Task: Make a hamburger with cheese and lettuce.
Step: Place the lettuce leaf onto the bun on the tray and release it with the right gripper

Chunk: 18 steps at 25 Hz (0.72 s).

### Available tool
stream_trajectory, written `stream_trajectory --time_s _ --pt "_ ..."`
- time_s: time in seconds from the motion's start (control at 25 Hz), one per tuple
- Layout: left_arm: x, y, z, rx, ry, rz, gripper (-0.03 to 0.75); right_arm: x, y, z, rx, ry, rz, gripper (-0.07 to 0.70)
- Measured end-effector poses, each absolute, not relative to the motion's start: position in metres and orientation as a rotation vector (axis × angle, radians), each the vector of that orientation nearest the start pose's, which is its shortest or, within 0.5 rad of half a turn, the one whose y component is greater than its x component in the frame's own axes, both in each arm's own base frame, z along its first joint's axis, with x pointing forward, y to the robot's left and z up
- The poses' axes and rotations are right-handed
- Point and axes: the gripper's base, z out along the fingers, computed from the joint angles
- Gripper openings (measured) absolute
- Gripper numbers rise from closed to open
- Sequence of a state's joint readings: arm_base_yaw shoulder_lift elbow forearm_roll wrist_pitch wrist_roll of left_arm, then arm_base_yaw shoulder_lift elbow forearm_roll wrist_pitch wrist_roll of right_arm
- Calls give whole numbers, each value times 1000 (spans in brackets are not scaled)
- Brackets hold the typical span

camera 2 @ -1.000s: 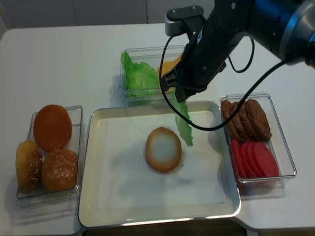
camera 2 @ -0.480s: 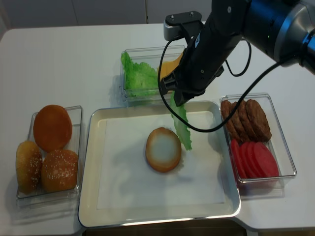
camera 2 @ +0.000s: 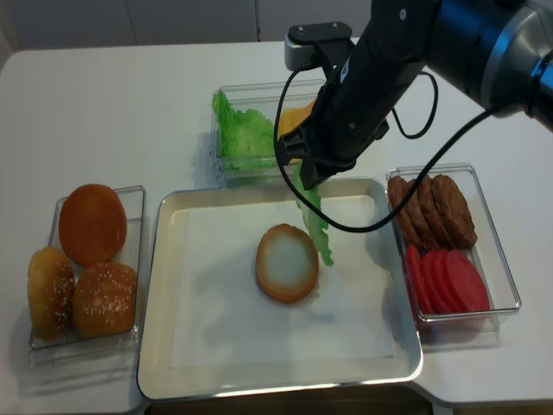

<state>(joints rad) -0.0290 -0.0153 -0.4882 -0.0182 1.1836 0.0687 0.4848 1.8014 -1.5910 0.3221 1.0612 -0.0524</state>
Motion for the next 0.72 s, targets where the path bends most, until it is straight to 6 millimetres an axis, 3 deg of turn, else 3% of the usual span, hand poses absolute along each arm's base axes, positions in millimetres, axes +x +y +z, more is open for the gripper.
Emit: stream_trajectory --time_s 0.72 --pt "-12 -1 264 108 2161 1 288 331 205 300 -590 2721 574 42"
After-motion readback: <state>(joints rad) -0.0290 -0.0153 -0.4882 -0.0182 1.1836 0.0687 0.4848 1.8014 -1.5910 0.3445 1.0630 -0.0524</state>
